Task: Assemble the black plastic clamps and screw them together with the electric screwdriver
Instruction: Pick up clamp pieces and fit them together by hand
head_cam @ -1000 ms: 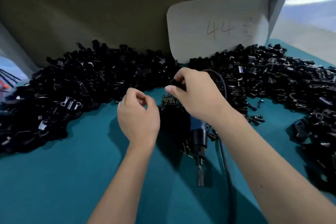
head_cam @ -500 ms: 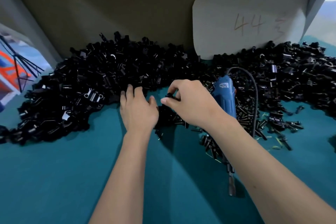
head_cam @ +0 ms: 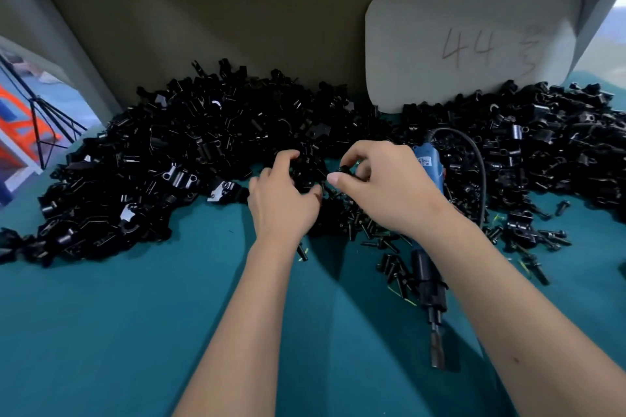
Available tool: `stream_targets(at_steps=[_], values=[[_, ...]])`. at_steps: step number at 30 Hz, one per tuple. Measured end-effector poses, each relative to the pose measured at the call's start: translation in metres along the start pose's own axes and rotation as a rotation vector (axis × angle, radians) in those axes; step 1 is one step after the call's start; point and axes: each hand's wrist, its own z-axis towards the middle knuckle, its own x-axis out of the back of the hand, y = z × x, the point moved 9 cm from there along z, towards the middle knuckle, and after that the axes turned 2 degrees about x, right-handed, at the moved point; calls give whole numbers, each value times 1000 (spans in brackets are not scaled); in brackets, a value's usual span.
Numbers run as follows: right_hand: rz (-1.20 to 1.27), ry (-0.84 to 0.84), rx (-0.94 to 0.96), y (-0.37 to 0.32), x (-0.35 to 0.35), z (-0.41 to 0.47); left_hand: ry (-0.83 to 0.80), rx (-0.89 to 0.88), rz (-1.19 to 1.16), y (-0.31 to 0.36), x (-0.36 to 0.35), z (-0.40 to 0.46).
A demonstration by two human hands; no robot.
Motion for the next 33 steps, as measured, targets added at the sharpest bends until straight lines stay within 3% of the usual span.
stream_targets(at_steps=[3,11,15,17,21,26,29,33], values=[[21,14,4,2,16,-7,14,-8,42,0,-3,2],[127,32,11,14,48,-22,180,7,-127,3,12,-7],[233,-1,42,25,60,-24,297,-85,-366,16,30,-17],[260,3,79,29,69,-26,186,-105,-623,25,23,-19],[452,-8,58,43,78,-29,-360,134,-1385,51,-32,-48],[700,32,25,48,82,-31,-733,451,-1799,77,-60,-78],[829,35,5,49,80,-30,-807,565,-1904,82,-65,-85],[887,-22,13,44,72,-29,-727,554,-1772,76,-69,-84]])
